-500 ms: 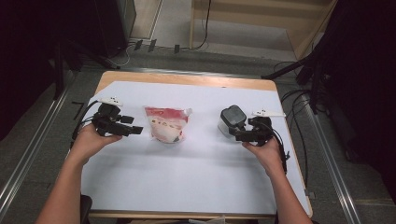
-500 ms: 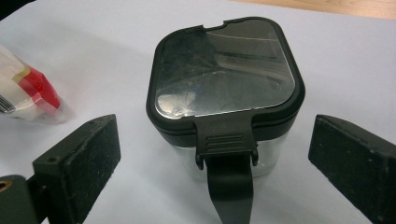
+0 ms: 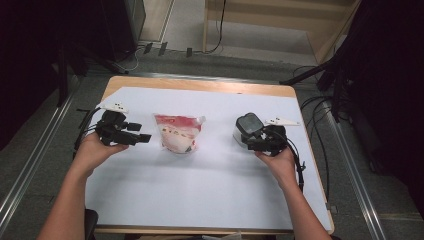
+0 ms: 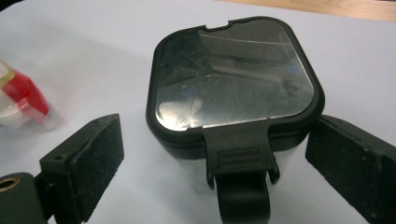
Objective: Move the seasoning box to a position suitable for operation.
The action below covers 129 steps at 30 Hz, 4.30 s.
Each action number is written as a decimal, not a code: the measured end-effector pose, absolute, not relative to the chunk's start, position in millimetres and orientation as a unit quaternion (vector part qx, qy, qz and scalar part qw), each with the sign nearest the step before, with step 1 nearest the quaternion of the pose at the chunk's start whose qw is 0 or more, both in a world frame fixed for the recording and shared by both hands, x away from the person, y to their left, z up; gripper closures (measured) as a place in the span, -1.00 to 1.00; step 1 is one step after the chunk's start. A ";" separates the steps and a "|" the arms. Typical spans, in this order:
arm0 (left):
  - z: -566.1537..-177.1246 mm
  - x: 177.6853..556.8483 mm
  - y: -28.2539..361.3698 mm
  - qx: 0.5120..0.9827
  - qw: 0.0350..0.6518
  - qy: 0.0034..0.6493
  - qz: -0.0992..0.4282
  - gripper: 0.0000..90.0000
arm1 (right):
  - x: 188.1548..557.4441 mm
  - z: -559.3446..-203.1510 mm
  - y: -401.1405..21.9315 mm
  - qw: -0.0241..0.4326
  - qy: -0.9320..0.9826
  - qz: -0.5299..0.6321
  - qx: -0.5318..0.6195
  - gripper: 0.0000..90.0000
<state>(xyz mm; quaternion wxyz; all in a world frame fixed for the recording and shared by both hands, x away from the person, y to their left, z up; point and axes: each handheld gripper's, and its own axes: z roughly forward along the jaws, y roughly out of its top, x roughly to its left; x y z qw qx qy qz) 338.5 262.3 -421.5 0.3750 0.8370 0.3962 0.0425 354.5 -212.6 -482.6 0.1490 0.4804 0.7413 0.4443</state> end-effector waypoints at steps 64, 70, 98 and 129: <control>-396.4 300.5 207.2 0.891 0.363 0.273 -0.020 -0.26 | 366.0 -478.6 -195.7 0.167 0.760 0.417 0.469 -0.64; -398.5 296.5 184.3 0.900 0.357 0.250 -0.027 -0.26 | 354.7 -472.9 -195.3 0.161 0.770 0.417 0.455 -0.64; -423.7 290.7 105.0 0.897 0.369 0.239 -0.043 -0.21 | 301.0 -482.9 -181.3 0.102 0.824 0.406 0.382 -0.64; -434.5 290.5 85.3 0.906 0.361 0.217 -0.047 -0.21 | 278.1 -481.4 -161.1 0.079 0.837 0.436 0.321 -0.81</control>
